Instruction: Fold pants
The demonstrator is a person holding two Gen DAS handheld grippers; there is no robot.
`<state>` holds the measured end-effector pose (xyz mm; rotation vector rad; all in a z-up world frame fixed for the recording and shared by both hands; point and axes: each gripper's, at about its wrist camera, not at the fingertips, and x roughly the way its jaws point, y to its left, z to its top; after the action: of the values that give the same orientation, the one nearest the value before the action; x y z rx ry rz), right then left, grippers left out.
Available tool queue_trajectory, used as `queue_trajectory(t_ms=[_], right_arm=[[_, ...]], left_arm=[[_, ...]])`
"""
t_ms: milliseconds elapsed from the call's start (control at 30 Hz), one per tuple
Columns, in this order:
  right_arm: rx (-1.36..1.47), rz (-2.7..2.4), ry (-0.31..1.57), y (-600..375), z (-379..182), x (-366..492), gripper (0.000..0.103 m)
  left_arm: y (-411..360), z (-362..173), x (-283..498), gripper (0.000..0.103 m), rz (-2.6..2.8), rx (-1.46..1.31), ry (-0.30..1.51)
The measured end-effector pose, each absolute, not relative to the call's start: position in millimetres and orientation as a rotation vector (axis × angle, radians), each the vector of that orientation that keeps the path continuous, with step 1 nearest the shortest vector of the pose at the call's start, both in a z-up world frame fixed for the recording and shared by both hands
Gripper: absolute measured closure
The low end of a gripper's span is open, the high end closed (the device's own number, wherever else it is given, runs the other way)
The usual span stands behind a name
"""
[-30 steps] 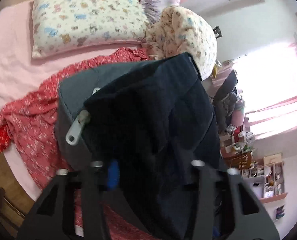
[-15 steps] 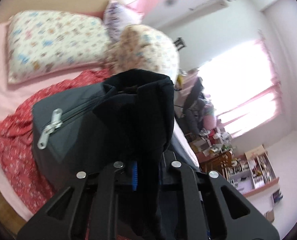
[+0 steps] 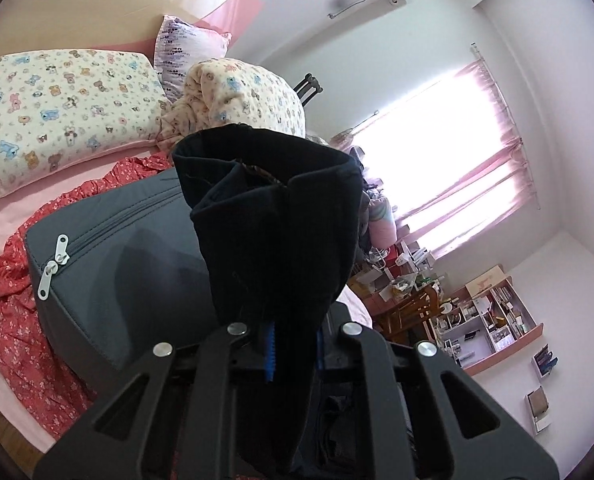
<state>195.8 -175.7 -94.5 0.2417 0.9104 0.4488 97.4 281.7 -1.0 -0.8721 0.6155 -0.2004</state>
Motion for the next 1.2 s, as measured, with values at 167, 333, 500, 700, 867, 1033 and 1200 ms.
queue_trajectory(t_ms=[167, 333, 500, 700, 867, 1033, 1200], right_arm=[[0.255, 0.392, 1.058, -168, -136, 241, 0.047], [0.354, 0.469, 0.982, -178, -104, 221, 0.047], [0.338, 0.484, 1.095, -160, -131, 232, 0.046], [0.559, 0.471, 0.972, -209, -102, 213, 0.042], [0.695, 0.323, 0.896, -284, -95, 180, 0.035], [0.802, 0.192, 0.853, -346, -104, 137, 0.035], [0.903, 0.086, 0.816, -399, -115, 99, 0.034]], left_arm=[[284, -4, 97, 0.09, -0.204, -0.86, 0.619], [287, -6, 96, 0.09, -0.197, -0.868, 0.624], [284, -6, 96, 0.09, -0.198, -0.866, 0.624], [269, 11, 98, 0.09, -0.239, -0.814, 0.616], [239, 34, 99, 0.09, -0.324, -0.761, 0.59], [192, 63, 99, 0.09, -0.448, -0.685, 0.57], [127, 82, 100, 0.09, -0.604, -0.607, 0.594]])
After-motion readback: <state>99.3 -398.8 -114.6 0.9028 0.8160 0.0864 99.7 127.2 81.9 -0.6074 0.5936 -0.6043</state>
